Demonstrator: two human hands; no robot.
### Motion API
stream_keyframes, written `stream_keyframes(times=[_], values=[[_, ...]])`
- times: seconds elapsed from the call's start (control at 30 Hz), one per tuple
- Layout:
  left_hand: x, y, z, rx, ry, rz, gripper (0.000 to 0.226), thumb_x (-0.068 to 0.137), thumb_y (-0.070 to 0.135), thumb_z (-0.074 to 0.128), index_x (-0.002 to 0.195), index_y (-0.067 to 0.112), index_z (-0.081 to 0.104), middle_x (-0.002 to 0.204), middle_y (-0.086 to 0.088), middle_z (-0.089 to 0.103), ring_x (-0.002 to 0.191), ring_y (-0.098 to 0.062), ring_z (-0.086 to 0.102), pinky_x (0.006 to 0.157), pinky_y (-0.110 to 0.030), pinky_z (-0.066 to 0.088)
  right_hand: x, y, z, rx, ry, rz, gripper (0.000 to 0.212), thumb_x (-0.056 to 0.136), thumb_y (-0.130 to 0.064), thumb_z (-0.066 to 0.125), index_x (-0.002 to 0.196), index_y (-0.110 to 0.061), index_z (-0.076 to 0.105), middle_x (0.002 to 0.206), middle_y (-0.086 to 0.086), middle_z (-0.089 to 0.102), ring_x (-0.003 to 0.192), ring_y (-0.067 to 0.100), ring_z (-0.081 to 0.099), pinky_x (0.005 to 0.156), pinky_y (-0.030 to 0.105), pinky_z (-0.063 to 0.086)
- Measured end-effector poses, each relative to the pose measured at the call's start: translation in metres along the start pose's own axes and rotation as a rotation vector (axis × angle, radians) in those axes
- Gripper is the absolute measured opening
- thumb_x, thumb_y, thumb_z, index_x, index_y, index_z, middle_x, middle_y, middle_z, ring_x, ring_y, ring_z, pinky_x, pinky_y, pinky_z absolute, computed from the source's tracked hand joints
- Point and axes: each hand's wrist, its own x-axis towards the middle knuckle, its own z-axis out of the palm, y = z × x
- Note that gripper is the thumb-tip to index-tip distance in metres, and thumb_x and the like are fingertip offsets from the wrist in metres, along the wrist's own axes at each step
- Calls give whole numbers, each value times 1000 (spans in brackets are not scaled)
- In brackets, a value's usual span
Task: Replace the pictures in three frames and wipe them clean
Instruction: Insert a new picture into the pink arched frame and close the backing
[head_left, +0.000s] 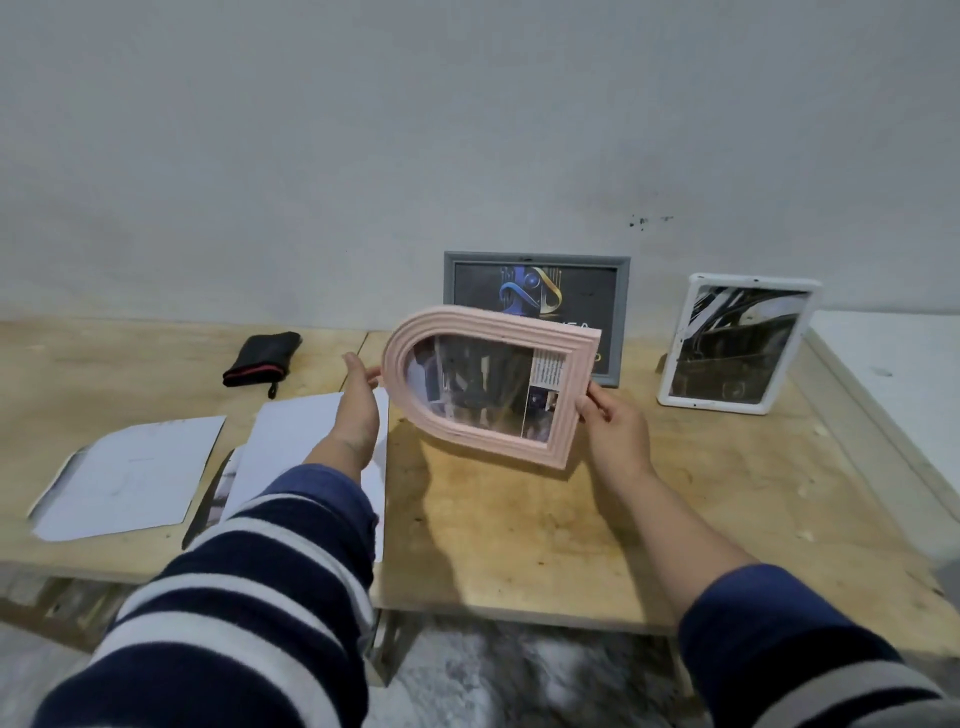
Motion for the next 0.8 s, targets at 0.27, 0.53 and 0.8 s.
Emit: stream_keyframes(times=[0.27, 0.53, 0.8], values=[[0, 12, -3, -73, 53, 114, 39, 96, 33, 31, 130, 27, 49, 126, -5, 57, 114, -27, 54, 101, -43, 43, -12, 1, 34, 491, -118, 458, 33, 102, -14, 44, 134, -5, 50, 121, 16, 65, 107, 31, 64, 85, 42, 54], [-25, -29, -50, -483, 176, -95, 39, 101, 46, 32, 114, 18, 56, 101, -9, 64, 92, -26, 63, 73, -38, 55, -26, -24, 144, 610, -199, 585, 35, 102, -14, 45, 136, -7, 49, 124, 17, 62, 113, 35, 61, 96, 49, 50], [35, -21, -144, -359, 391, -41, 31, 102, 29, 29, 126, 19, 47, 100, -9, 59, 95, -30, 59, 93, -46, 49, -48, -58, 284, 815, -311, 685, 37, 103, -10, 41, 140, -4, 44, 116, 18, 59, 106, 32, 59, 89, 46, 48]])
